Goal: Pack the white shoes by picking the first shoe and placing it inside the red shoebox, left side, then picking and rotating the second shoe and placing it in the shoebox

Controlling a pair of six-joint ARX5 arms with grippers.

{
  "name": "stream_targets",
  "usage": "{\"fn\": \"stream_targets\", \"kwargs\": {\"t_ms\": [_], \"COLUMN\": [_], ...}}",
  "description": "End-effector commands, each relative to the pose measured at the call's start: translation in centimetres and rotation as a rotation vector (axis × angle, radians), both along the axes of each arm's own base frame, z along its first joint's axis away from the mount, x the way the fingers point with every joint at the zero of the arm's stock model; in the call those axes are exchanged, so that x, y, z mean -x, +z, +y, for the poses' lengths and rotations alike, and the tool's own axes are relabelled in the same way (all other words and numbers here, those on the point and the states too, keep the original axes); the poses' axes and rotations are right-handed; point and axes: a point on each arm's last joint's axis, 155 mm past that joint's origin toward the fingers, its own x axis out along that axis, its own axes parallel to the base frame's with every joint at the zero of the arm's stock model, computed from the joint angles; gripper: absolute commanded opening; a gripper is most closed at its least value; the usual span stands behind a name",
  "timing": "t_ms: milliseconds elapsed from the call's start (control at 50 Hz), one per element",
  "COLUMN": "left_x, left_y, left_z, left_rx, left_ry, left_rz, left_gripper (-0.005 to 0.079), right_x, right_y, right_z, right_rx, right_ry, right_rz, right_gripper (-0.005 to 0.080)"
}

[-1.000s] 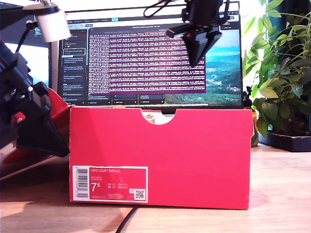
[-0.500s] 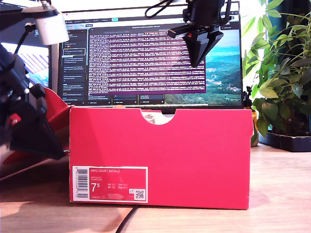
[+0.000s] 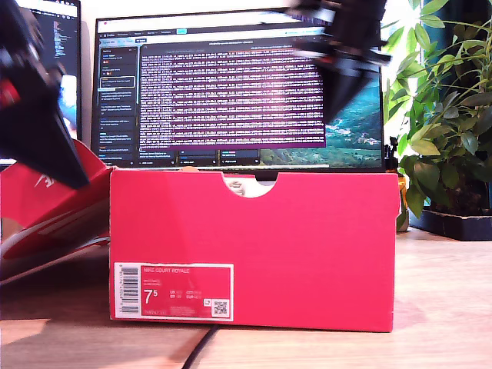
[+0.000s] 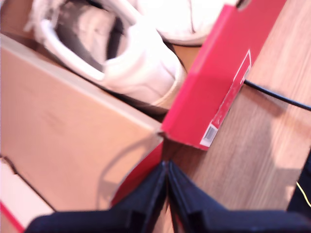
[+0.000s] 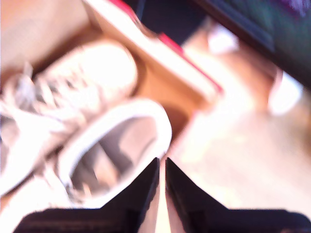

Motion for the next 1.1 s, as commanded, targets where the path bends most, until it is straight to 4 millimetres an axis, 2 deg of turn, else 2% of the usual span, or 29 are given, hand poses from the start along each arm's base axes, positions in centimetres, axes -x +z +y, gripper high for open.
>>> {"fn": "stream_targets", "kwargs": {"t_ms": [0,240,380,540,660,960,1080], "left_x": [-0.4,0.9,0.4,-1.6,-3.4,-7.9,-8.8], "left_y": [0.9,2.6,4.3,6.1,7.2,9.8,10.1], "left_z": [0.2,0.6,1.3,2.4,3.1,6.9,8.0], "left_rx": [0.021,0.079,0.129,0.206,0.294,0.456,0.493], "left_ry": [0.018,-0.001,0.024,0.078,0.107,0.225,0.260], "left_rz": [-0.019,-0.013,-0.062,-0.111,-0.117,-0.182,-0.185], "left_gripper": [-0.0019,-0.0019,-0.0019,-0.0019,-0.0019,-0.0019,-0.0019], "right_x": [-0.1,-0.5,-0.4,-0.9,-1.0,-0.3,0.2], "right_y": [0.3,0.2,0.0,0.0,-0.9,-4.1,-3.9], "right_z": [-0.5,-2.5,-3.2,-3.3,-3.7,-5.7,-7.0], "right_rx": [-0.024,-0.053,-0.052,-0.085,-0.086,-0.091,-0.104], "right_ry": [-0.016,-0.054,-0.067,-0.053,-0.060,-0.111,-0.145], "right_rz": [0.007,0.029,0.044,0.028,0.033,0.020,-0.039], "right_gripper": [-0.0011,-0.0011,-0.0011,-0.0012,-0.0012,-0.0012,-0.0012]}}
